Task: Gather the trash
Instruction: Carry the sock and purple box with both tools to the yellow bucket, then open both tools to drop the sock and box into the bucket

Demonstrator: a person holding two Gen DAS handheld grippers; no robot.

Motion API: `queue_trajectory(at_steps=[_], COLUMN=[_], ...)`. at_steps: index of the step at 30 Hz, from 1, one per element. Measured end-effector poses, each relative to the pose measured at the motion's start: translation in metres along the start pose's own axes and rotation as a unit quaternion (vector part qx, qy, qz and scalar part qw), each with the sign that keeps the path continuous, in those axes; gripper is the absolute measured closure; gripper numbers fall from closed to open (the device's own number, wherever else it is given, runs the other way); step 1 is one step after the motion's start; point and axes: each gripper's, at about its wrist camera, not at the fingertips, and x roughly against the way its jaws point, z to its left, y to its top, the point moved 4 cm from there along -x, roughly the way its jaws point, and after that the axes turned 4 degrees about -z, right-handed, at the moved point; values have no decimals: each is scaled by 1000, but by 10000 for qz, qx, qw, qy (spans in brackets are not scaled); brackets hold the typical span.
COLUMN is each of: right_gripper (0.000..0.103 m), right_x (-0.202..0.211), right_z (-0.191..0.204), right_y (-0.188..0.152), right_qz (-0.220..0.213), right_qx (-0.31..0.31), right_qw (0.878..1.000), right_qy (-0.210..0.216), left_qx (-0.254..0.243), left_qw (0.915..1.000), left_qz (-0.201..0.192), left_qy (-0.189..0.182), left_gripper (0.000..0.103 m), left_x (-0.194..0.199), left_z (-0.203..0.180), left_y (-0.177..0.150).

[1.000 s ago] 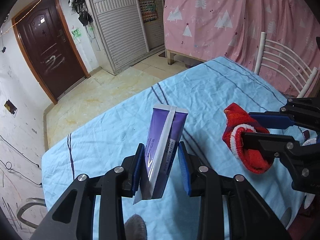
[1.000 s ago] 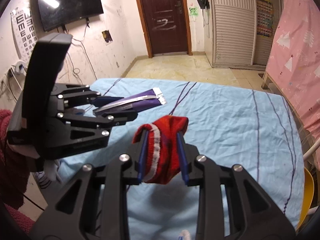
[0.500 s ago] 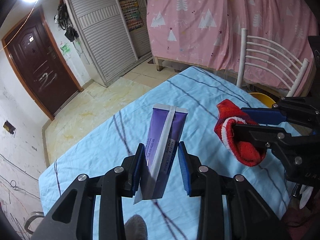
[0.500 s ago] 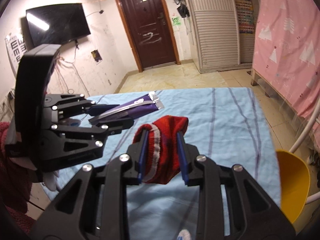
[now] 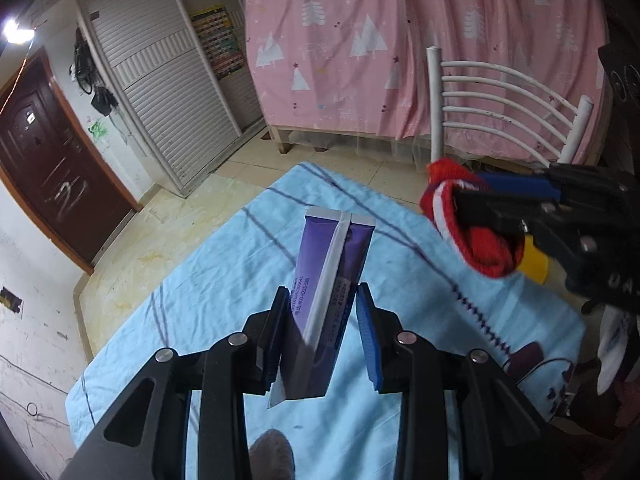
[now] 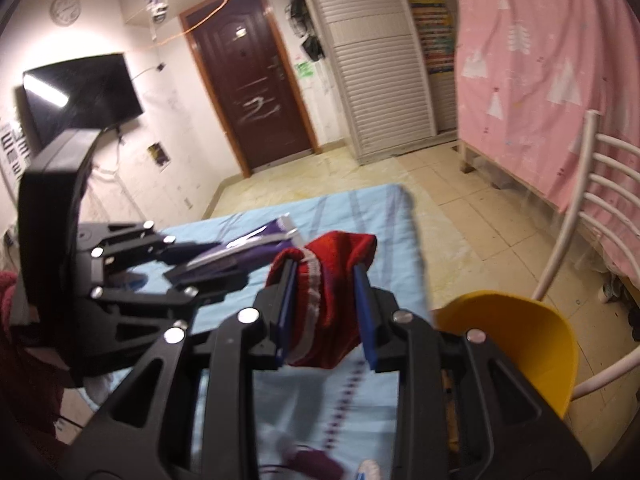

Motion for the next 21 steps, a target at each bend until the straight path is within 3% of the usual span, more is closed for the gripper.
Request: queue_trajectory(at_steps=[10,21], right_gripper=[76,76], right_x=[17,17], right_z=[-81,-137], right_y=[1,-19], right_qz=[-232,-175], right_qx=[-509,-1022], right_qw=[9971,9918], right_qy=[-512,-750], left_qx=[-19,-58], left_qw=[9990,9960], left_qz=[-29,32], left_qy=[-441,-892], left_gripper=[78,78], left_x=[-20,-48], left_z=[-58,-120], left_y=[33,62])
